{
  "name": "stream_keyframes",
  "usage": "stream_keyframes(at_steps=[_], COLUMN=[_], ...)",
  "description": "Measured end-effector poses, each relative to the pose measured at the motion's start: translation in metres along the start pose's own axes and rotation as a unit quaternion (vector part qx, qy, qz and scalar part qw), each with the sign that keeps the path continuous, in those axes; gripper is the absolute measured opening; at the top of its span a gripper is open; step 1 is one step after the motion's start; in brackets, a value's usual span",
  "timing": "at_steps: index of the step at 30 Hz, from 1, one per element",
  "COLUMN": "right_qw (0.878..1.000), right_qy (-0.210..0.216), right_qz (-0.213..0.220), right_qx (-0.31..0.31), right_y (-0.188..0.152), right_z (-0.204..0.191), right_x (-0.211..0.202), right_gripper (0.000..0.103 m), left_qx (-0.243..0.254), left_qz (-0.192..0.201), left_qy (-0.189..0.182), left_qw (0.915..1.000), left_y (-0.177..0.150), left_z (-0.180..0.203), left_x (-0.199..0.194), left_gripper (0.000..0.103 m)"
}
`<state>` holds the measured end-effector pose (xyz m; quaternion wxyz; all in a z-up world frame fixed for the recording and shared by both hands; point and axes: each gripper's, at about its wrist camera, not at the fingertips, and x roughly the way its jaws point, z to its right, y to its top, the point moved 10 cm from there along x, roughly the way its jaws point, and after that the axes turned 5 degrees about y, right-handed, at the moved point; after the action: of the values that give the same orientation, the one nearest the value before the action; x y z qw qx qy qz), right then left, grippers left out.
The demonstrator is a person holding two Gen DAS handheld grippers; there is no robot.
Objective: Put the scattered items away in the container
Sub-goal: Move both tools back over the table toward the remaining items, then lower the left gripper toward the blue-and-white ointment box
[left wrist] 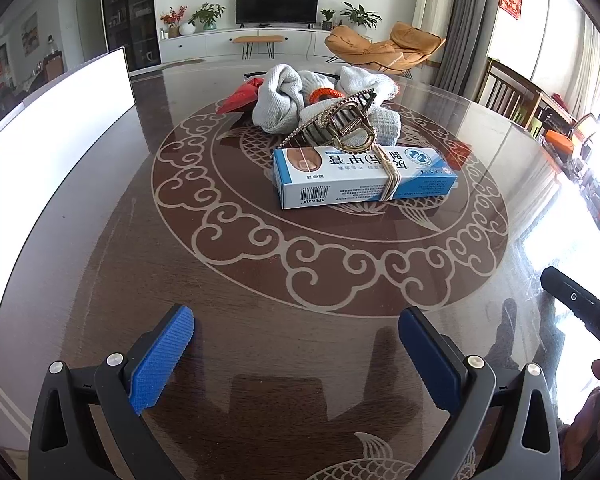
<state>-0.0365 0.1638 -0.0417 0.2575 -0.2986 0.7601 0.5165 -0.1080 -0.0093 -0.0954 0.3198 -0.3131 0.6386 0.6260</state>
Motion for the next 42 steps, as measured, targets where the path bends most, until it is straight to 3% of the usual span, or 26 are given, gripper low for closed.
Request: stream_keyframes(at_steps=[12, 20, 28, 42], right_qw=[1.000, 1.000, 1.000, 1.000], right_qy=[0.001, 0.000, -0.003, -0.016], right_qz=[0.000, 0.000, -0.001, -0.006], right_qx=[0.001, 0.000, -0.003, -0.018], right_y=[0.000, 0.000, 0.000, -0.001], right_z=[0.000, 0.000, 0.000, -0.003], right_x=[0.000, -0.001, 0.000, 0.002], right_gripper=[0.057, 0.057, 0.057, 0.059], left_qx=[0.001, -0.044, -0.049, -0.014], left_qz=[0.001, -0.006, -0.002, -0.008], left_qy=[-0.011, -0.025, 0.004, 0.044], left_qw=[0.9999, 0.9987, 0.9988, 0.9989], left_y=[0.000, -0.004, 0.000, -0.003], left_z=[-0.001, -0.030, -0.064, -0.066], left_x=[-0.002, -0.009, -0.003, 0.003], left_gripper=[0.103, 0.103, 0.103, 0.103])
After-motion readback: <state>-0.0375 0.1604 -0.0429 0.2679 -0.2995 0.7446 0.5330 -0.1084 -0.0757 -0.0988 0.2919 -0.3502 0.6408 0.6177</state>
